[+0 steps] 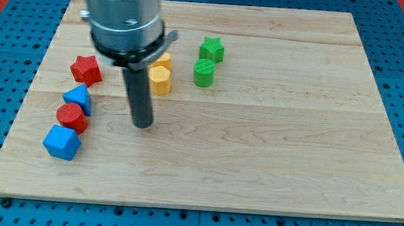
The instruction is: Move the red star above the blue triangle
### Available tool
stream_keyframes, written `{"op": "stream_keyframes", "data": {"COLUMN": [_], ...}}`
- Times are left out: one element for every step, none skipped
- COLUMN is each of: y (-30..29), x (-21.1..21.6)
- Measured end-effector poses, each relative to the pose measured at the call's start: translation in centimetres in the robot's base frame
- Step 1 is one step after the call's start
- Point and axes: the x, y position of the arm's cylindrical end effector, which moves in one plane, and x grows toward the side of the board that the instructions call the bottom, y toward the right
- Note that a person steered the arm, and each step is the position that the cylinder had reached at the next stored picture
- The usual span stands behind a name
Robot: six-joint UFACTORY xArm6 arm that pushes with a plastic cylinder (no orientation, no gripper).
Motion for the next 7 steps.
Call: {"op": "stream_keyframes", "data": {"y": [-5.0,-10.1,-11.7,-11.7,-11.7,-9.3,-9.0], "x": [0.0,-0.4,-0.8,-0.9,-1.1,-1.3,-4.0]}}
